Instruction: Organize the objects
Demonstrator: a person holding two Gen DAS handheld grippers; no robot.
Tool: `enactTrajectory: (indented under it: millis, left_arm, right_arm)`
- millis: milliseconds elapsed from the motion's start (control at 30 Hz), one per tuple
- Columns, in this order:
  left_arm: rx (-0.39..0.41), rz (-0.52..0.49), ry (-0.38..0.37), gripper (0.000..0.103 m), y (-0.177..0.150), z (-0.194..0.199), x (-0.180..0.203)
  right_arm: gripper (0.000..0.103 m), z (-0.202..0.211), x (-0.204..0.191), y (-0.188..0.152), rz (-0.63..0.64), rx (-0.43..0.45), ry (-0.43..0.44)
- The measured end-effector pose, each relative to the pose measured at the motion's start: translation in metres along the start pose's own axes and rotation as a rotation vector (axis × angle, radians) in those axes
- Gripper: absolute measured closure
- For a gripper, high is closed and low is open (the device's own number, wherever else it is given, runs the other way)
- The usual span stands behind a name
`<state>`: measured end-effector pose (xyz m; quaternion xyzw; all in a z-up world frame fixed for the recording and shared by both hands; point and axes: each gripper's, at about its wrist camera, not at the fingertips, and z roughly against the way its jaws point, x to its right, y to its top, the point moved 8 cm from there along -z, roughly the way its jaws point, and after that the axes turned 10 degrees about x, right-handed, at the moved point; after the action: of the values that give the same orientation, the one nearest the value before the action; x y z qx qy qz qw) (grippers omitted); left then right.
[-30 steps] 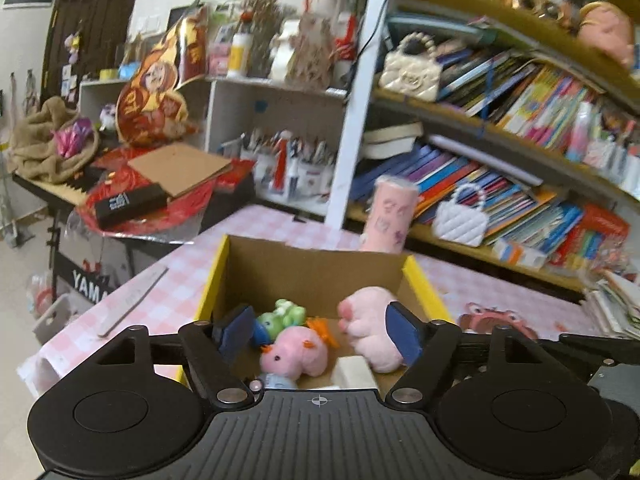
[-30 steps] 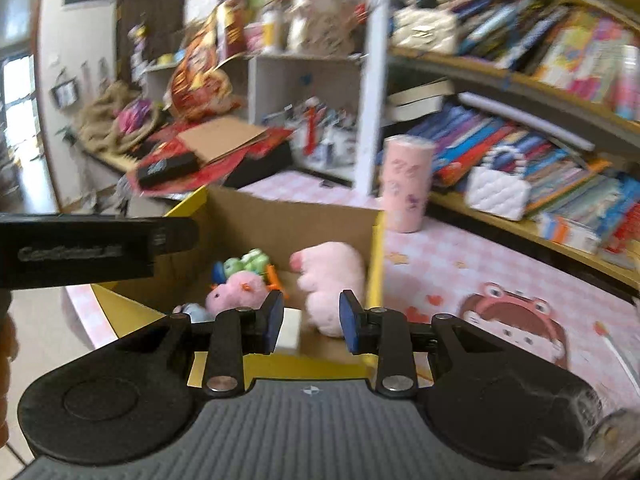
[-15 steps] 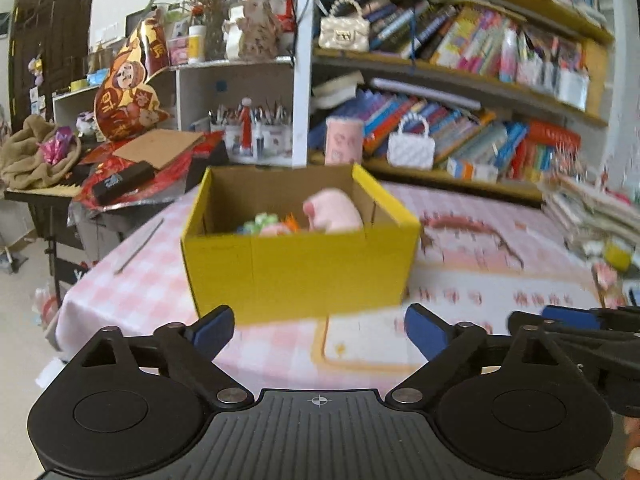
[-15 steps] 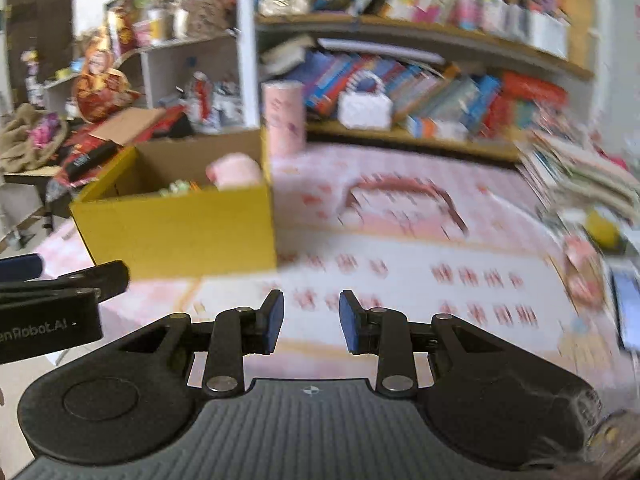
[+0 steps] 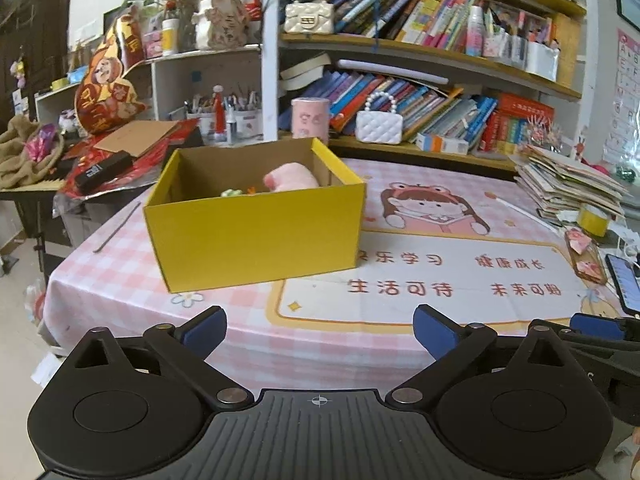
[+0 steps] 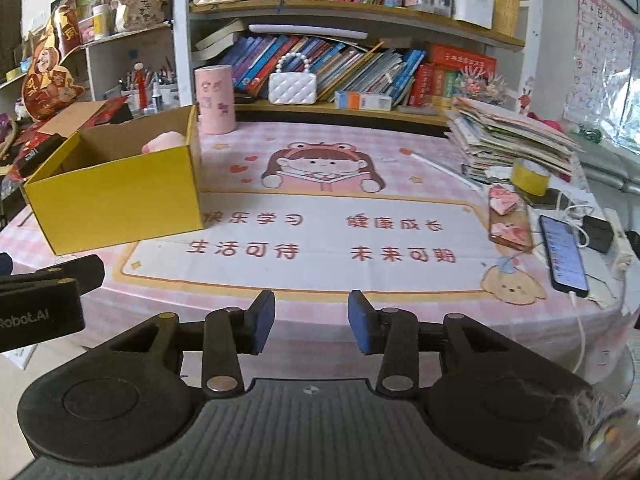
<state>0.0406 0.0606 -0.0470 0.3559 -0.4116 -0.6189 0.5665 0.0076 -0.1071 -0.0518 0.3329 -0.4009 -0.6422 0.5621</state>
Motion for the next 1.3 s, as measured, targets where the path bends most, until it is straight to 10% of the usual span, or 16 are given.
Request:
enactTrajectory:
  millis: [733, 1300]
  left_arm:
    - [-0.068, -0.086, 0.06, 0.001, -0.014, 0.003, 0.036]
    - [-0.063, -0.087, 0.055, 0.001, -0.013, 0.008, 0.04]
  right_arm:
    - [0.012, 0.018, 0.035, -0.003, -0.046, 0.013, -0.033]
    - [0.005, 0.023, 0.042, -0.005, -0.056, 0.014, -0.064]
